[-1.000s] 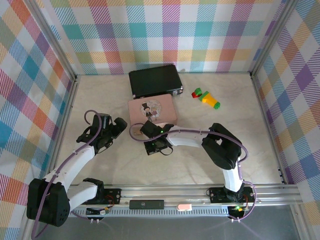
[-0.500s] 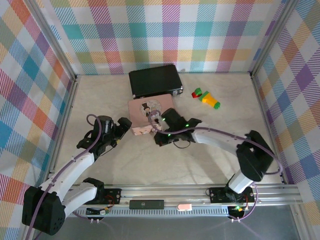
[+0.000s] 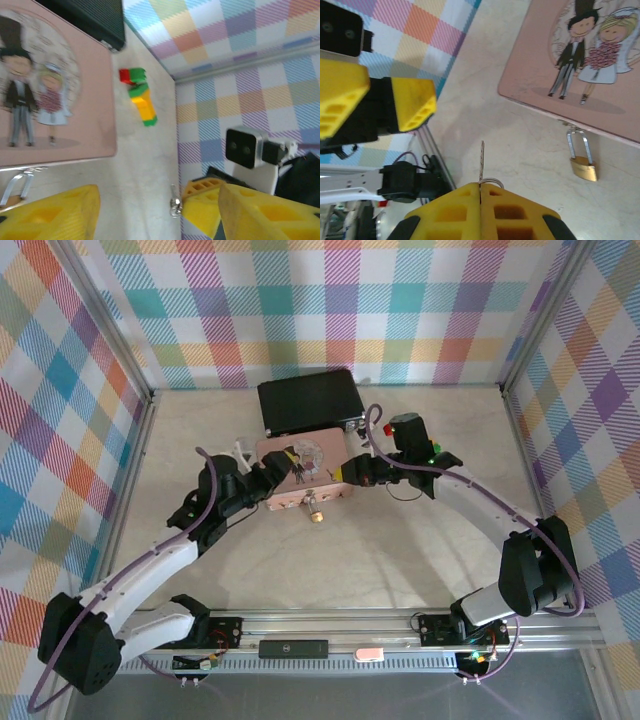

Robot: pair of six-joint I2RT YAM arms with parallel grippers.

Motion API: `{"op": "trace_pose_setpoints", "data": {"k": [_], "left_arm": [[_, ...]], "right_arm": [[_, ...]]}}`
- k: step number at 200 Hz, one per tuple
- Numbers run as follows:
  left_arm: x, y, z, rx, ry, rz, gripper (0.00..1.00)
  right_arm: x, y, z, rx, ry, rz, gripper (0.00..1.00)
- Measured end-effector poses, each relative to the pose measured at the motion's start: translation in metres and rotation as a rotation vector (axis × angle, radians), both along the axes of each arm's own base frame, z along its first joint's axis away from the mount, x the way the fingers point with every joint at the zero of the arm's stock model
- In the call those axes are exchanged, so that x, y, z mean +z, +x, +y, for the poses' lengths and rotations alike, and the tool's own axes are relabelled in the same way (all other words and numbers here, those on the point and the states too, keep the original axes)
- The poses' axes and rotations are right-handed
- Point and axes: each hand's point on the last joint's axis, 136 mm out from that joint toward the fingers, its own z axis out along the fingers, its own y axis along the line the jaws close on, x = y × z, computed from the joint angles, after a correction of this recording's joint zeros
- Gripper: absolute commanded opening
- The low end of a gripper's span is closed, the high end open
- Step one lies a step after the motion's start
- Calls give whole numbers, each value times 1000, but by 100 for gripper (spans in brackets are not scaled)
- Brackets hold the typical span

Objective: Unlock the padlock with the key

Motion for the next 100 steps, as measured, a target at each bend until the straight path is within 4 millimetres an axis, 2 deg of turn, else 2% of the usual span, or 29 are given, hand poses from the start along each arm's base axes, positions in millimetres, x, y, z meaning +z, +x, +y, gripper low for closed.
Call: {"op": "trace_pose_setpoints", "data": {"k": [17,36,61,85,100], "left_arm": [[3,0,-21,-44,-12,-17,62],[4,2,-35,-66,-24,-29,60],[1,8,-43,-68,-30,-18,53],[-2,12,-48,-68,-44,-11,45],[-1,12,-51,-71,-55,-11,44]], "right_arm": [[6,0,2,9,35,12,0],[10,0,4,10,74,23,0],[4,-1,5,-4,113,60,0],[-10,-5,5,-21,140,115,0],[-15,-7,4,-30,147,146,0]]}}
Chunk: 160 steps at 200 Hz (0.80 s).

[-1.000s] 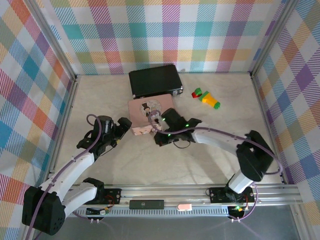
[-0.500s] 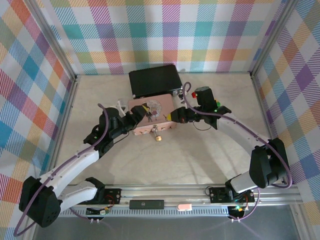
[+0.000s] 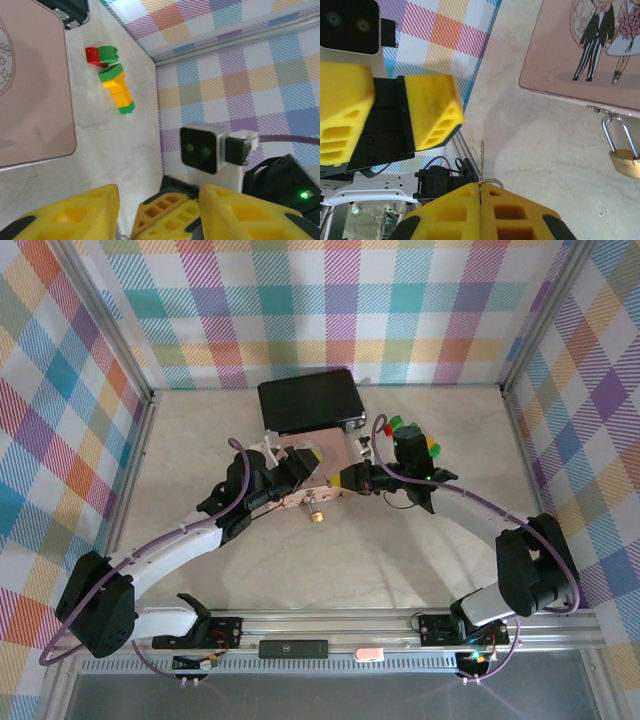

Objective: Unlock the padlock with the key

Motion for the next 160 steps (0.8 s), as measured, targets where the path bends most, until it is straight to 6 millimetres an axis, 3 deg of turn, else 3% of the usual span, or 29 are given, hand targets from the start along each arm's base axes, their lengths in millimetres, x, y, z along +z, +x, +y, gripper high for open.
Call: {"op": "trace_pose_setpoints", "data": {"k": [66,160], "left_arm": [[-1,-2,-1,-3,15,-6,48],[-6,-3,-1,-3,33,7,43]], "right_arm": [[21,2,2,-7,54,-39,0],[37,10,8,-8,127,-62,0]]}}
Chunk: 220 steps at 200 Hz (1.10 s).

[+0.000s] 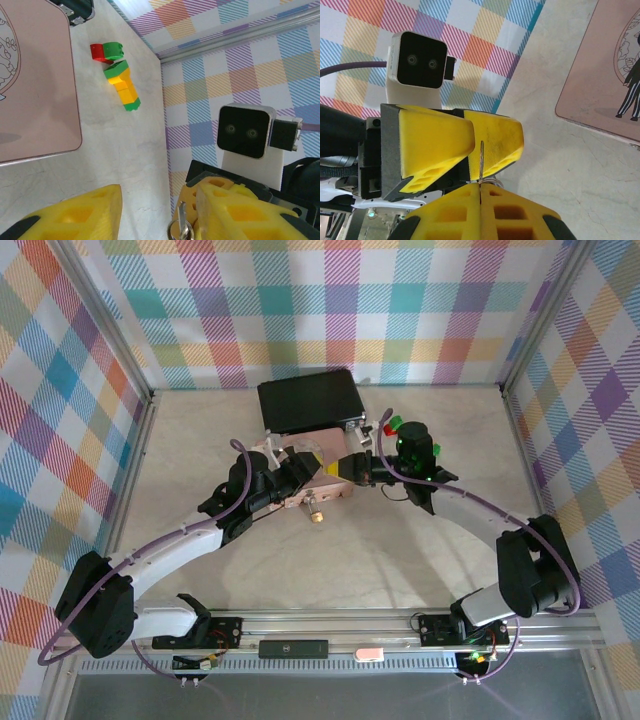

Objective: Unlock the padlock with the key

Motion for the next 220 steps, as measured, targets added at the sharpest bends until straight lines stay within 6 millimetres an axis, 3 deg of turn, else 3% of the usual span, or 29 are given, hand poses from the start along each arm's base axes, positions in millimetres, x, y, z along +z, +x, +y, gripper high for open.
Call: {"op": "trace_pose_setpoints", "data": {"k": [70,132,166,183,204,220], "left_arm": [[9,2,-1,1,-13,-16,31],[9,2,-2,-1,-13,-16,30],[8,3,-2,-1,-9,-13,14],[7,5,-4,0,-6,-8,0],[10,6,-5,-4,5,-20,0],[11,8,-4,0,15,-30,0]], "right_arm": [[-9,5,5,18,17,40,0],[-3,7,7,24,46,27,0],[-5,8,8,29,49,39,0],[-3,7,9,34,54,35,0],[-3,9,7,32,53,36,0],[1,11,8,31,47,33,19]]}}
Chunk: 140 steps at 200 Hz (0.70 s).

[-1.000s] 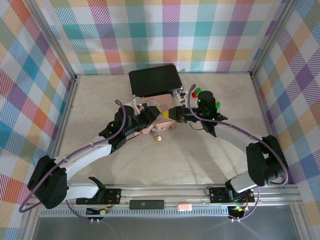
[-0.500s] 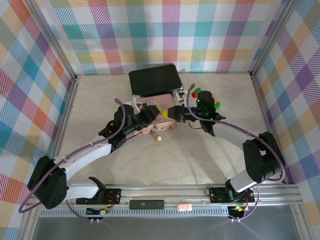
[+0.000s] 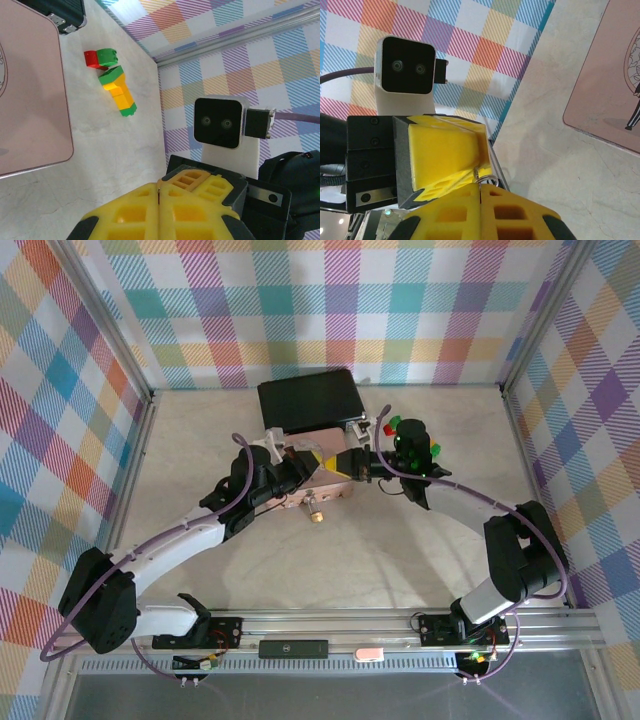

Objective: Unlock the padlock with the key

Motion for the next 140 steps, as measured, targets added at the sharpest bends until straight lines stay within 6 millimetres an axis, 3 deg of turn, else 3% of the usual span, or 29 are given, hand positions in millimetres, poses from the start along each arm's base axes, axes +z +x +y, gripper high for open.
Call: {"op": "trace_pose_setpoints", "data": {"k": [30,44,86,140], "left_arm": [[5,1,-1,-8,29,-38,0],[7,4,-2,-17,59,-62,0],[24,15,-5,-33,210,-221,0],[29,19,-2,-24,330,-317,0]], "right_arm": [[-1,6,-5,-62,-60,-19,50],[1,8,-13,-123,-104,-38,57],[22,6,-37,-269,-183,-118,61],[5,7,-45,-308,-257,-70,62]]}}
